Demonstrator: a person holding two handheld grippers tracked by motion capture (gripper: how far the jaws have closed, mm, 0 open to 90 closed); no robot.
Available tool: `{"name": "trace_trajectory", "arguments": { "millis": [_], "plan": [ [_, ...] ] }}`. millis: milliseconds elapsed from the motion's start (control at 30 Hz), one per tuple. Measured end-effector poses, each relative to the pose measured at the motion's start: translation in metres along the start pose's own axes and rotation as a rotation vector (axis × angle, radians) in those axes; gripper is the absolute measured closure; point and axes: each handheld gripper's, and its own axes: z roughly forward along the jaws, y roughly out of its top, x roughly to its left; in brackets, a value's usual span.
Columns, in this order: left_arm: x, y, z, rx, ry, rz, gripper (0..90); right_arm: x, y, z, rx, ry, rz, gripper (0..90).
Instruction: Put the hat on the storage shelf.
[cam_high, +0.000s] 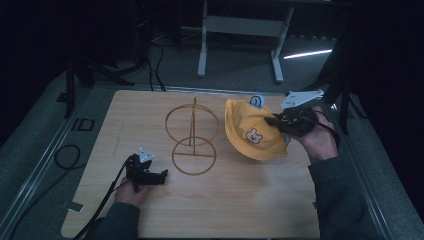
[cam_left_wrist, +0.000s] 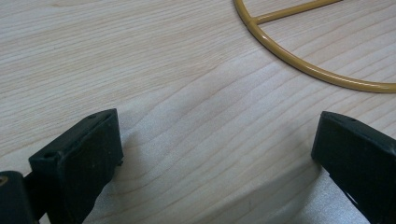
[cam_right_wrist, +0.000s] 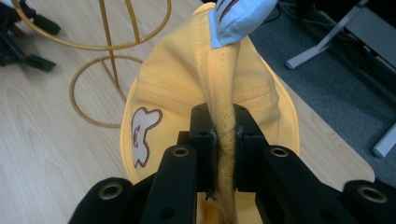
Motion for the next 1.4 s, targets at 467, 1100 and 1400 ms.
{"name": "trace_trajectory", "arguments": {
  "millis": [467,1100,1400],
  "plan": [
    [0.0,0.0,0.0,-0.001,0.0,-0.001,1.9,-0.003,-0.001,-0.013,-0.13,0.048,0.063,81.4],
    [0.0,0.0,0.0,-0.001,0.0,-0.001,1.9,-0.004,0.005,-0.025,-0.283,0.137,0.104,81.6],
    [0.0,0.0,0.0,-0.002,0.0,-0.001,1.9,-0.004,0.008,-0.025,-0.332,0.163,0.115,81.7]
  ]
}}
